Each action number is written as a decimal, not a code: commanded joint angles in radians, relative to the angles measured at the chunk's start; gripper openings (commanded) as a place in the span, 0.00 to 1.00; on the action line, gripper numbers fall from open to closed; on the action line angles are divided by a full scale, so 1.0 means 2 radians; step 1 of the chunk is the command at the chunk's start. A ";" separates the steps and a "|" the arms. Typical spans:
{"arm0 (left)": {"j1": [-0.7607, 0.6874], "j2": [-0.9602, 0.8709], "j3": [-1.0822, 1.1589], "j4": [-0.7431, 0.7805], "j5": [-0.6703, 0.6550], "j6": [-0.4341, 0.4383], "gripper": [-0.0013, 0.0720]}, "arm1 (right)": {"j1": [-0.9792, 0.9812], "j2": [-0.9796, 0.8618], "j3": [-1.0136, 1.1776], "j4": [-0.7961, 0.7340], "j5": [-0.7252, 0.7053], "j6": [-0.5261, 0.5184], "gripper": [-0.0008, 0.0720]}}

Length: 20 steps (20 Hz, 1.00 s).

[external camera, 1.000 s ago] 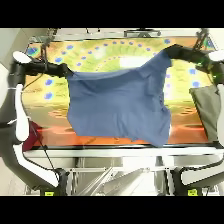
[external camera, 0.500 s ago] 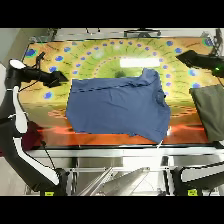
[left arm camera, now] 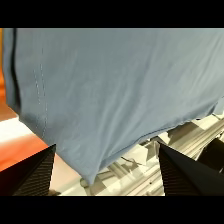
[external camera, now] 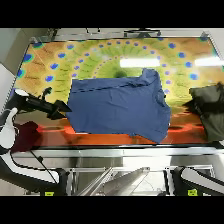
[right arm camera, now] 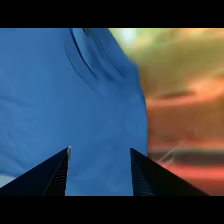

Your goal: Fold the shirts.

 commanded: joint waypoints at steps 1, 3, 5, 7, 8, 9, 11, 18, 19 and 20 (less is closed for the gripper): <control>-0.026 0.020 -0.077 -0.001 0.070 0.023 0.96 | 0.001 0.027 -0.127 -0.013 -0.041 0.014 0.63; -0.048 0.020 -0.085 -0.001 0.096 0.023 0.96 | 0.018 0.027 -0.169 -0.013 -0.070 0.002 0.72; -0.065 0.021 -0.084 -0.001 0.095 0.023 0.96 | 0.032 0.027 -0.192 -0.013 -0.080 0.000 0.72; -0.072 0.021 -0.077 0.001 0.084 0.023 0.96 | 0.048 0.027 -0.199 -0.013 -0.085 -0.003 0.72; -0.072 0.021 -0.071 0.001 0.074 0.023 0.97 | 0.058 0.027 -0.199 -0.013 -0.086 -0.003 0.72; -0.070 0.021 -0.064 0.001 0.060 0.023 0.97 | 0.071 0.027 -0.199 -0.013 -0.089 -0.003 0.72; -0.056 0.021 -0.043 0.001 0.022 0.023 0.97 | 0.095 0.023 -0.199 -0.007 -0.106 -0.003 0.72; 0.027 0.056 -0.088 0.002 0.018 0.023 0.97 | 0.143 0.005 -0.199 0.032 -0.134 -0.021 0.50; 0.033 0.059 -0.107 0.000 0.034 0.023 0.97 | 0.143 0.005 -0.199 0.032 -0.134 -0.022 0.51; 0.033 0.057 -0.122 -0.002 0.051 0.023 0.97 | 0.143 0.005 -0.199 0.033 -0.134 -0.022 0.51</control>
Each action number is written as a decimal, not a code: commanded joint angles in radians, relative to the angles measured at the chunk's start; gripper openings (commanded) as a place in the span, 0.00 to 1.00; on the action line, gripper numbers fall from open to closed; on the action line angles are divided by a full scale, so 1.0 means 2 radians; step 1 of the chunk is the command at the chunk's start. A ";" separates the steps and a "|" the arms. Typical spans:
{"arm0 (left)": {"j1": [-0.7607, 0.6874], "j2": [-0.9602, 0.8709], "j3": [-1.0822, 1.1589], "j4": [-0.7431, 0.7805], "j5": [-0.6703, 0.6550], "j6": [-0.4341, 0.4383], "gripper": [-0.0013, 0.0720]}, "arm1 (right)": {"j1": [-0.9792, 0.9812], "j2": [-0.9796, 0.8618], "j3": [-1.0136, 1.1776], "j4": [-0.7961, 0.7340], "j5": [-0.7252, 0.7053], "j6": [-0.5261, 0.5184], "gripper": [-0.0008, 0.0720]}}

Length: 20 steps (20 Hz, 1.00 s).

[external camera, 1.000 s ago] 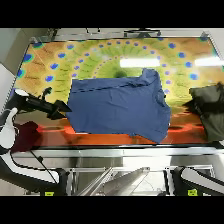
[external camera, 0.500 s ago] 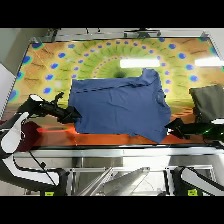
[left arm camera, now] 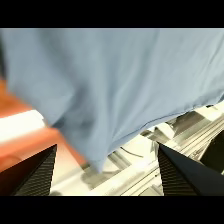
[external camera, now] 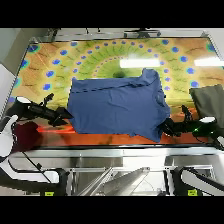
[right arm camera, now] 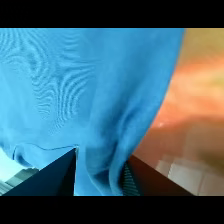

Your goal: Fold the shirts.

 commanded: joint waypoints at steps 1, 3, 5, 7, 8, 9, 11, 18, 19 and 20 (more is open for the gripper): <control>0.014 0.004 -0.046 -0.005 0.040 0.004 0.97 | 0.006 -0.002 0.000 0.003 -0.010 -0.004 0.51; -0.008 -0.013 -0.050 -0.007 0.056 0.007 0.97 | 0.006 -0.002 0.000 0.004 -0.009 -0.004 0.51; -0.040 -0.034 -0.050 -0.013 0.074 0.007 0.96 | 0.006 -0.002 0.000 0.012 -0.009 -0.007 0.51; -0.065 -0.046 -0.037 -0.035 0.079 0.008 0.62 | 0.006 -0.002 0.000 0.022 -0.003 -0.008 0.50; -0.074 -0.045 -0.023 -0.032 0.069 0.008 0.33 | 0.006 -0.002 0.000 0.029 0.003 -0.011 0.45; -0.082 -0.041 -0.008 -0.032 0.055 0.010 0.12 | 0.006 -0.001 0.000 0.037 0.012 -0.023 0.16; -0.090 -0.018 0.019 -0.033 0.029 0.011 0.03 | 0.006 0.005 0.001 0.051 0.024 -0.027 0.03; -0.080 0.124 0.154 -0.158 -0.069 0.000 0.04 | 0.005 0.140 0.177 0.174 0.120 -0.029 0.03; -0.080 0.144 0.185 -0.183 -0.079 0.000 0.04 | 0.005 0.169 0.224 0.196 0.114 -0.029 0.03; -0.079 0.163 0.213 -0.200 -0.084 -0.001 0.04 | 0.001 0.198 0.281 0.207 0.101 -0.024 0.03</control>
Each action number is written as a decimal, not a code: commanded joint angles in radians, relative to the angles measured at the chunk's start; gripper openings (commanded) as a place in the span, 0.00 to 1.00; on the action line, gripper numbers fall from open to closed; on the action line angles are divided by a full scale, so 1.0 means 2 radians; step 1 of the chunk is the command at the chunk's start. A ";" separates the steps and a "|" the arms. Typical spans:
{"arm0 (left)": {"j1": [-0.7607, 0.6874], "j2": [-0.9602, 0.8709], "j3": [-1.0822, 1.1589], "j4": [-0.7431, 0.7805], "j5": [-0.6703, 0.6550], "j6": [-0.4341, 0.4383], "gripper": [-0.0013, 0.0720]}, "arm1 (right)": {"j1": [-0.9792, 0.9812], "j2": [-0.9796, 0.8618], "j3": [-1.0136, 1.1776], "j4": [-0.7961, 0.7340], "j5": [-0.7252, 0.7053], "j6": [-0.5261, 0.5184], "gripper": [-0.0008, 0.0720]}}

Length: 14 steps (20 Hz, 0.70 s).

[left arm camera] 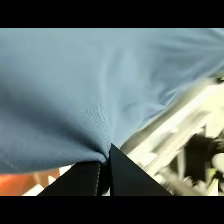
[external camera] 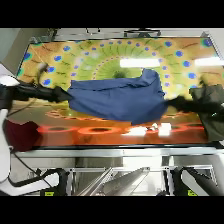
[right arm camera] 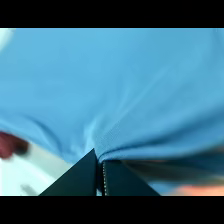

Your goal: Fold the shirts.

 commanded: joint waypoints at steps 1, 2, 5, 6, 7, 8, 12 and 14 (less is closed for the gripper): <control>0.002 0.073 0.097 -0.089 -0.039 -0.003 0.04 | -0.009 0.093 0.169 0.068 -0.012 0.006 0.03; 0.002 0.092 0.122 -0.096 -0.039 -0.003 0.04 | -0.019 0.111 0.223 0.067 -0.027 0.006 0.03; 0.003 0.142 0.195 -0.101 -0.035 -0.010 0.05 | -0.063 0.149 0.367 0.053 -0.056 0.007 0.03; 0.003 0.156 0.216 -0.100 -0.035 -0.010 0.05 | -0.078 0.156 0.402 0.046 -0.060 0.006 0.03; 0.006 0.167 0.236 -0.100 -0.036 -0.010 0.05 | -0.095 0.160 0.436 0.036 -0.059 0.006 0.03; 0.015 0.175 0.254 -0.100 -0.036 -0.010 0.05 | -0.109 0.162 0.462 0.022 -0.059 0.006 0.03; 0.092 0.184 0.295 -0.099 -0.033 -0.010 0.05 | -0.136 0.149 0.484 -0.030 -0.032 0.026 0.03; 0.107 0.165 0.286 -0.101 -0.035 -0.003 0.05 | -0.135 0.114 0.472 -0.022 0.029 0.040 0.03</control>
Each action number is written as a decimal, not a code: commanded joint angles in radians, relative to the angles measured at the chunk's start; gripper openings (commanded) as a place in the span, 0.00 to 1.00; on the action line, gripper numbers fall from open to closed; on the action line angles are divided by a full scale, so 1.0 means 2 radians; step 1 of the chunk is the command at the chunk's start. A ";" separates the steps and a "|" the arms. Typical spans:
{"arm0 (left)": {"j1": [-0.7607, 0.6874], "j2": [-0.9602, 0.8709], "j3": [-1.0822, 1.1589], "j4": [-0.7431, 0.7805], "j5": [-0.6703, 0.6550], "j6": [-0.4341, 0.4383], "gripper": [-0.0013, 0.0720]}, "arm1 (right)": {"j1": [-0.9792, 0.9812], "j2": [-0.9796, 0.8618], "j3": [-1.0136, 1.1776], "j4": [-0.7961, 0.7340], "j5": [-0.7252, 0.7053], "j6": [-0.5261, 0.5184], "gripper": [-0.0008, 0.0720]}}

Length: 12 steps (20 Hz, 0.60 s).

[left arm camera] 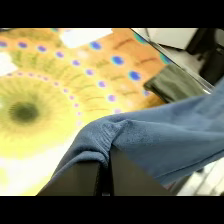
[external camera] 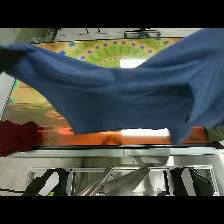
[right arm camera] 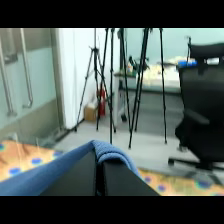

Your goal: Fold the shirts.

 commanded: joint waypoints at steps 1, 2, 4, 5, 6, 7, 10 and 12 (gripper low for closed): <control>0.027 -0.024 0.001 -0.002 -0.002 0.009 0.05 | -0.007 -0.046 -0.006 0.005 0.079 0.019 0.03; 0.018 -0.044 -0.008 -0.002 -0.005 0.013 0.05 | 0.002 -0.066 -0.026 0.020 0.092 0.019 0.03; -0.008 -0.097 -0.028 -0.001 -0.003 0.032 0.05 | 0.040 -0.105 -0.081 0.013 0.096 0.018 0.03; -0.017 -0.129 -0.039 0.000 -0.002 0.042 0.05 | 0.065 -0.130 -0.118 0.006 0.089 0.011 0.03; -0.024 -0.162 -0.048 0.002 0.000 0.048 0.05 | 0.087 -0.152 -0.150 -0.005 0.077 0.005 0.03; -0.029 -0.200 -0.055 0.020 0.007 0.049 0.05 | 0.105 -0.178 -0.182 -0.014 0.058 -0.003 0.03; -0.036 -0.320 -0.057 0.091 0.040 0.058 0.05 | 0.149 -0.284 -0.247 -0.025 -0.023 -0.044 0.03; -0.036 -0.397 -0.049 0.097 0.081 0.079 0.05 | 0.169 -0.370 -0.249 -0.007 -0.078 -0.080 0.03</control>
